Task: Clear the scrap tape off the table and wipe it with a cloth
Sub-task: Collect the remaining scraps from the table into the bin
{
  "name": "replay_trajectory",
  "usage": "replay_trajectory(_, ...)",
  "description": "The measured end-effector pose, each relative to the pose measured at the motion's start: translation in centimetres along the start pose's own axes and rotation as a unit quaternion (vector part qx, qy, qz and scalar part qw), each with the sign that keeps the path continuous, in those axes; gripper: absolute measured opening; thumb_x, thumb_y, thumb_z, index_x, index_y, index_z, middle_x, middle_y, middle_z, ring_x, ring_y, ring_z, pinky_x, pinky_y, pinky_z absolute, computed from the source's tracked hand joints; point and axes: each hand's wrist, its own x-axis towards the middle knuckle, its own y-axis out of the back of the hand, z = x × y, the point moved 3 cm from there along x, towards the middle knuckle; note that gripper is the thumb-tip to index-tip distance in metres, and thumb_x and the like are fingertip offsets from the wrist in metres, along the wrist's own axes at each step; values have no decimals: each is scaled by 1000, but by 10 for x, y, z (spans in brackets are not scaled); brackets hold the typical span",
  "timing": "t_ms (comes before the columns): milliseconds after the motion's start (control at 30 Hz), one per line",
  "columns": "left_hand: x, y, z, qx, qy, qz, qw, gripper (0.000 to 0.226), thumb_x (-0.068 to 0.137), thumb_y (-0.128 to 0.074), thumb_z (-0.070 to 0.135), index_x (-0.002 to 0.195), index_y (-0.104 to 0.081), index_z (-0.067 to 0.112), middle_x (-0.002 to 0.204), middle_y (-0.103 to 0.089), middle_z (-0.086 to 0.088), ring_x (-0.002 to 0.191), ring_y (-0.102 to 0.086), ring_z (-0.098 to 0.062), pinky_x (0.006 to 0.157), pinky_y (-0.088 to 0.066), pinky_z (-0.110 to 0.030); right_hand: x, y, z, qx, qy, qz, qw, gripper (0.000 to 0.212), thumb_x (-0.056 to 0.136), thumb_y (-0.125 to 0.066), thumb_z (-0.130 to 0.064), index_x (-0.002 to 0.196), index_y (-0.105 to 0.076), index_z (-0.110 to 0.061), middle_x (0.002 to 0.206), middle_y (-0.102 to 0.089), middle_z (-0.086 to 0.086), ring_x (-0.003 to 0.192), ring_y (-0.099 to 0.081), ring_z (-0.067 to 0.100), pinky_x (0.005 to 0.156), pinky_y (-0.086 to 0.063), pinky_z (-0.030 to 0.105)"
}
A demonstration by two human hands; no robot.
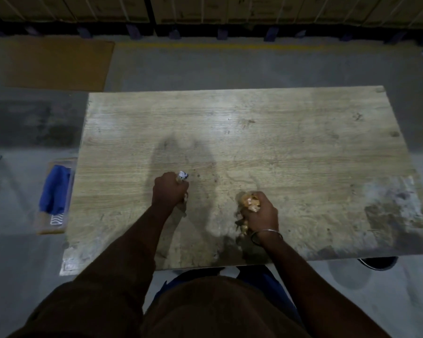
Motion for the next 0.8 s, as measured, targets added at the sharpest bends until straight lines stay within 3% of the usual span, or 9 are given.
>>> replay_trajectory(33,1,3,-2,-124,38,-14,991,22,75,-75,33,74,-72,11,76,-68,-13,76,-66,-27,72,-48,-37,2,3,2,78,-38,12,996,31,81,-81,-10,104,-66,-24,88,-70,3,83,-66,25,72,-49,29)
replay_trajectory(67,-3,7,-4,-272,84,-23,958,16,70,-77,30,74,-74,14,69,-65,-10,65,-61,-23,66,-46,-36,3,6,3,157,-68,28,985,31,81,-80,-3,102,-67,-21,86,-69,5,80,-65,25,71,-51,31)
replay_trajectory(133,-15,9,-9,-498,139,-35,856,8,81,-73,17,81,-66,22,60,-51,-2,44,-43,-13,48,-31,-26,1,14,6,255,-102,54,960,29,82,-77,7,101,-69,-13,86,-68,11,76,-63,26,71,-52,33)
replay_trajectory(167,-21,5,-15,-559,158,-39,813,18,91,-66,10,83,-57,24,59,-45,-1,39,-36,-9,45,-21,-23,-1,18,7,284,-112,60,950,27,83,-75,8,101,-70,-11,87,-68,12,78,-63,26,73,-52,35)
replay_trajectory(233,-32,-2,-24,-624,179,-57,758,28,100,-55,3,83,-47,23,59,-43,-1,38,-34,-7,41,-18,-19,-6,28,7,340,-135,66,928,25,85,-73,10,101,-71,-10,87,-68,14,81,-64,29,77,-52,40)
replay_trajectory(367,-47,-3,-34,-681,186,-78,704,25,104,-49,5,82,-49,17,58,-50,1,37,-38,-5,35,-27,-15,-15,36,6,374,-131,61,916,23,87,-72,8,102,-73,-8,88,-69,15,81,-64,30,78,-52,44)
replay_trajectory(467,-55,-5,-21,-685,174,-103,700,25,104,-48,6,82,-51,17,59,-50,2,39,-39,-6,34,-28,-17,-23,47,5,394,-131,63,907,23,88,-71,6,109,-73,-3,88,-72,13,78,-68,28,75,-55,40)
replay_trajectory(633,-76,-30,39,-639,130,-176,737,25,103,-51,4,84,-49,19,63,-48,0,43,-38,-7,39,-25,-19,-32,70,9,415,-124,58,899,22,90,-69,7,100,-75,-11,79,-76,4,65,-71,22,58,-58,29)
replay_trajectory(800,-122,-82,105,-532,108,-247,803,17,102,-56,6,88,-53,14,66,-50,-3,46,-37,-11,38,-25,-20,-43,106,33,412,-116,59,902,24,89,-70,9,104,-75,-10,83,-78,2,73,-73,20,63,-59,29)
